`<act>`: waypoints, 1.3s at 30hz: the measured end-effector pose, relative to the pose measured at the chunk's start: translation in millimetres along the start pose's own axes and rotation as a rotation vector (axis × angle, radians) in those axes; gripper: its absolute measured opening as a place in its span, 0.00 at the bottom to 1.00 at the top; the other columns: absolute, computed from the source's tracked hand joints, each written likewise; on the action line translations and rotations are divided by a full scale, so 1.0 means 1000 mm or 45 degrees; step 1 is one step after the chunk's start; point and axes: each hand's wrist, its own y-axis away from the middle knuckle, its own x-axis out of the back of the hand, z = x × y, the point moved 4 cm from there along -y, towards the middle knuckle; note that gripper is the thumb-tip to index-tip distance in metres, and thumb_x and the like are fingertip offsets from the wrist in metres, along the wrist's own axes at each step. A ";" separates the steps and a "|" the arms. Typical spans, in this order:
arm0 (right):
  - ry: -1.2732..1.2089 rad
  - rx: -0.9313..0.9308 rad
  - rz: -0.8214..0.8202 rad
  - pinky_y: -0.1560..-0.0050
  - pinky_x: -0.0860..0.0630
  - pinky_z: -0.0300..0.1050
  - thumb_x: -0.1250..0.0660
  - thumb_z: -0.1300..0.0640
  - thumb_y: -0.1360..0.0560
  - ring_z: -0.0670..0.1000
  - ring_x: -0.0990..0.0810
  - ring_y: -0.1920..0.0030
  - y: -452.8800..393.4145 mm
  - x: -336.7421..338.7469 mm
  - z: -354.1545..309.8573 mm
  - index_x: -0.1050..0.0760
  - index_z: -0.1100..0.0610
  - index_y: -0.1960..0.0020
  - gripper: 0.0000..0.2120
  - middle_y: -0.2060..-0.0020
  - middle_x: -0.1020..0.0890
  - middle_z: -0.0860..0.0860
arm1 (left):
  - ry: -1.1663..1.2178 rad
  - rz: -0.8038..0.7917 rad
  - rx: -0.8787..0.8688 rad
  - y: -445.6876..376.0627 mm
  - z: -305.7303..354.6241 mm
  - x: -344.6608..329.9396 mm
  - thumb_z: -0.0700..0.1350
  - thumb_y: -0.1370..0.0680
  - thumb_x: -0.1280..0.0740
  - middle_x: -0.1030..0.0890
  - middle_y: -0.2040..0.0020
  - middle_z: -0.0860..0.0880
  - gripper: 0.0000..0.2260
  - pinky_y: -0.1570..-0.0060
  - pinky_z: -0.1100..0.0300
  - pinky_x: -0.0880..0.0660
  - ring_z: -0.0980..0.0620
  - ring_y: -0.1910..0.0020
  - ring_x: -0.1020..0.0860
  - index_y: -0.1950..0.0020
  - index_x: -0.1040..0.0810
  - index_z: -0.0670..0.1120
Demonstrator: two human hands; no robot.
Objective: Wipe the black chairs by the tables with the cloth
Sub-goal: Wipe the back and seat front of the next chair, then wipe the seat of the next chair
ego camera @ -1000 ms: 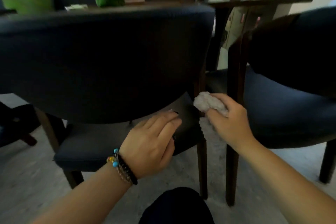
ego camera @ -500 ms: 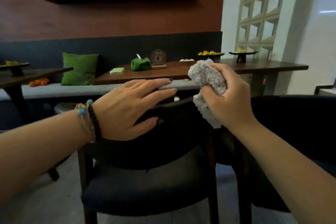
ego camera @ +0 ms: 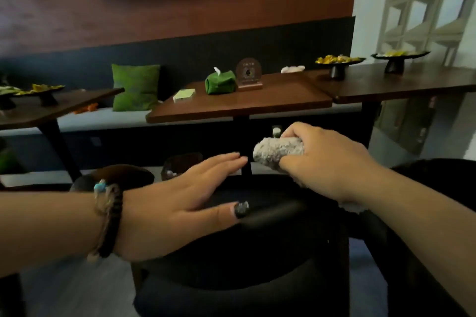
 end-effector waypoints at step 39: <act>-0.421 -0.701 0.070 0.50 0.29 0.31 0.29 0.59 0.27 0.43 0.23 0.49 -0.003 0.017 -0.055 0.25 0.47 0.47 0.12 0.48 0.24 0.43 | 0.865 0.305 0.767 0.008 -0.024 0.042 0.39 0.22 0.36 0.53 0.25 0.62 0.29 0.38 0.81 0.46 0.76 0.31 0.48 0.23 0.43 0.48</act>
